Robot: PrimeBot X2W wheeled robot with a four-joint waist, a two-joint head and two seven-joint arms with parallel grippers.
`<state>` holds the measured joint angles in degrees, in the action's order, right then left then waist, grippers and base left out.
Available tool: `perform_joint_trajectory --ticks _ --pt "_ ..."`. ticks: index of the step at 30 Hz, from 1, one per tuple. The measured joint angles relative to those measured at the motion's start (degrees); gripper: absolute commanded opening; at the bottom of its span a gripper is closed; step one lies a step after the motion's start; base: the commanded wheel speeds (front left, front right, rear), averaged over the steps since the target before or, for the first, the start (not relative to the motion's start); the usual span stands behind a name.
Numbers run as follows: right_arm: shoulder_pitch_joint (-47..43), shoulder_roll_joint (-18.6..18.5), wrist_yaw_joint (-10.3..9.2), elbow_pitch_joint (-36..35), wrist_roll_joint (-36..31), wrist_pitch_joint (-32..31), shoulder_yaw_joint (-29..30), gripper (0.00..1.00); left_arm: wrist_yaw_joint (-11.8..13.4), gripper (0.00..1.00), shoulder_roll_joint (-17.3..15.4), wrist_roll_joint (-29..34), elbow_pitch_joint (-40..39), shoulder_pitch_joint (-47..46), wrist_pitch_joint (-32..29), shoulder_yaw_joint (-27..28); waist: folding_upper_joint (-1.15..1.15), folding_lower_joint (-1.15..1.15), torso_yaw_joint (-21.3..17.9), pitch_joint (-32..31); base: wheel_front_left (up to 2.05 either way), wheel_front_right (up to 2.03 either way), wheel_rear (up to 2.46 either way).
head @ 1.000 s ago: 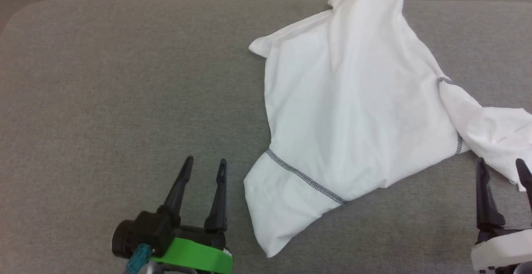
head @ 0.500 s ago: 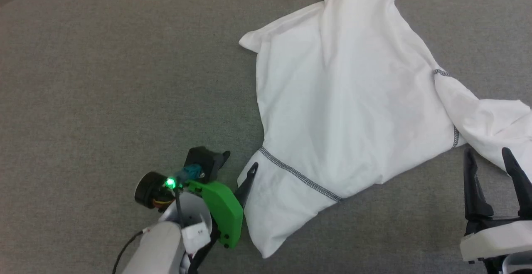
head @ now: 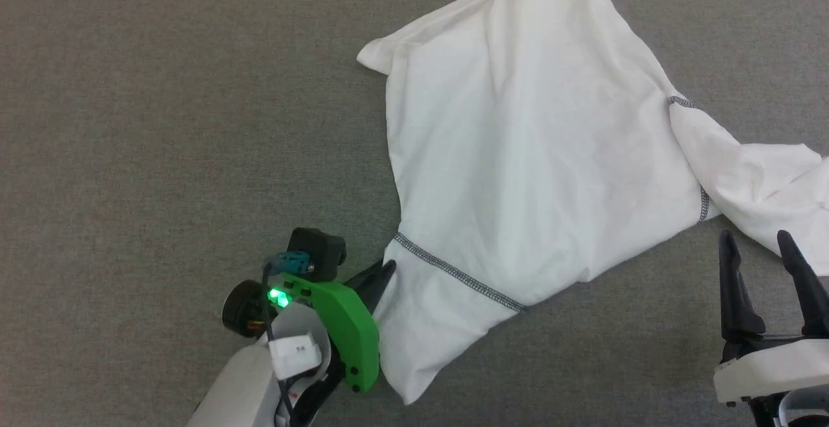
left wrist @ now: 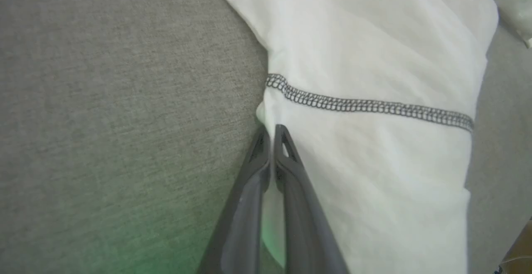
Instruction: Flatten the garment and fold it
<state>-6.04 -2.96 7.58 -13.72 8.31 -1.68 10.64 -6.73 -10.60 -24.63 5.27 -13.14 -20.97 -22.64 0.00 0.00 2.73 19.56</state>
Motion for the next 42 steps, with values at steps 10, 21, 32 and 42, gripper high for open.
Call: perform_joint_trajectory --ticks 10,21,32,42 --pt "0.1 0.0 0.0 0.2 0.3 0.1 0.4 1.0 5.2 0.0 -6.8 -0.4 -10.2 0.9 2.9 10.3 0.0 0.0 2.0 -2.6 0.0 0.0 0.0" --pt "0.1 0.0 0.0 0.6 0.5 -0.1 -0.8 1.0 7.5 0.0 -6.7 2.9 -22.1 -5.7 -1.7 6.3 0.0 0.0 1.7 -3.3 0.0 0.0 0.0" --pt "0.1 0.0 0.0 1.7 0.9 -0.1 -1.9 1.0 2.2 1.0 6.8 0.3 -5.3 -1.5 -1.9 -20.5 0.0 0.0 0.3 -2.8 0.0 0.0 0.0" --pt "0.1 0.0 0.0 1.9 1.1 -0.4 -1.8 1.0 6.9 1.0 4.5 2.4 -7.1 -8.4 4.3 -13.9 0.0 0.0 1.4 -2.4 0.0 0.0 0.0"
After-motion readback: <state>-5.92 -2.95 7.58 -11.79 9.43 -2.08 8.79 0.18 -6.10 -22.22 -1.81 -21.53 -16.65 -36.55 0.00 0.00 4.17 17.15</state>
